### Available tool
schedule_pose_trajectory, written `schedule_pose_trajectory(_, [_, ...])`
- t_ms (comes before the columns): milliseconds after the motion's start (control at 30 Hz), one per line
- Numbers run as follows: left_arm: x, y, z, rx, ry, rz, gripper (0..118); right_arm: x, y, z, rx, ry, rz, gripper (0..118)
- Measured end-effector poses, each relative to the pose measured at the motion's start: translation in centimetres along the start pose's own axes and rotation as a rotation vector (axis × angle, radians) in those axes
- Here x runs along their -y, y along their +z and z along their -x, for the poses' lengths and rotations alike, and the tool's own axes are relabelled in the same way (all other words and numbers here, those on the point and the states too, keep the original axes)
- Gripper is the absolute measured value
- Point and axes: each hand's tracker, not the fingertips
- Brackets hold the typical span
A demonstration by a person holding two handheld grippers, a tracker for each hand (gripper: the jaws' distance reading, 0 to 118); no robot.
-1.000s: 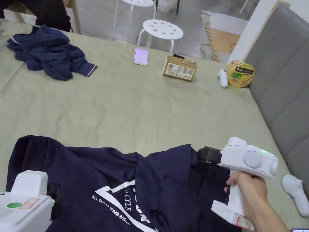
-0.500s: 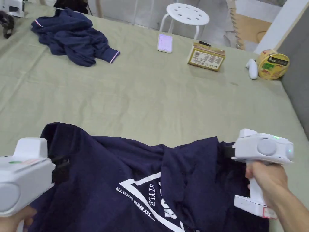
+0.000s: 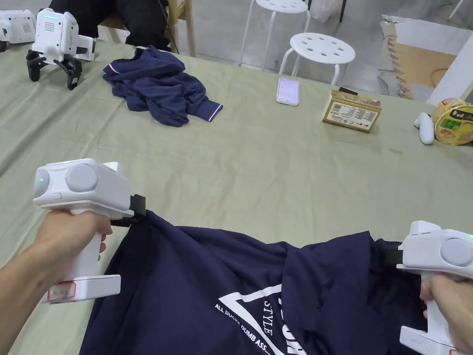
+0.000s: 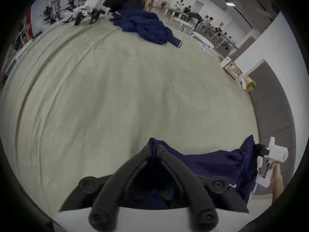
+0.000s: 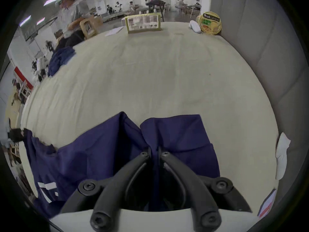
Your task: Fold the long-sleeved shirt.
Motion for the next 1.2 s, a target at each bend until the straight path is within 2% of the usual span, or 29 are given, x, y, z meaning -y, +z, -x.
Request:
schedule_pose_trajectory(167, [0.7,3.8,0.5,0.042,0.011,-0.077,8,0.9,5.3,-1.3,-0.116,-0.022,-0.165,3])
schedule_pose_trajectory(333, [4.4,9.7,0.2,0.047,-0.115,-0.195,8,4.0,11.7,-1.8,-0.213,-0.001,-0.320,3])
schedule_pose_trajectory(533, [10.9,16.6,1.9,0.068,-0.189,-0.272,8,10.3,19.2,-2.5,-0.280,0.077,-0.451,3])
schedule_pose_trajectory(700, [17.5,20.2,4.0,0.091,-0.221,-0.271,8,16.6,23.6,-3.7,-0.286,0.154,-0.485,3])
schedule_pose_trajectory(767, [20.1,20.9,4.7,0.098,-0.238,-0.235,8,19.3,24.5,-4.5,-0.297,0.169,-0.459,3])
schedule_pose_trajectory(900, [24.9,19.6,6.4,0.082,-0.282,-0.078,8,24.6,24.1,-6.0,-0.286,0.182,-0.292,3])
schedule_pose_trajectory(1000, [27.3,17.1,6.9,0.023,-0.345,0.038,8,27.3,20.9,-7.0,-0.225,0.185,-0.113,3])
schedule_pose_trajectory(1100, [28.5,14.5,7.1,-0.033,-0.370,0.124,8,28.8,17.7,-6.8,-0.177,0.186,-0.002,3])
schedule_pose_trajectory(1133, [28.9,14.1,6.8,-0.064,-0.418,0.165,8,29.1,16.7,-6.7,-0.160,0.192,0.033,3])
schedule_pose_trajectory(1200, [29.2,14.1,6.6,-0.075,-0.442,0.130,8,29.7,15.4,-6.1,-0.115,0.289,0.096,3])
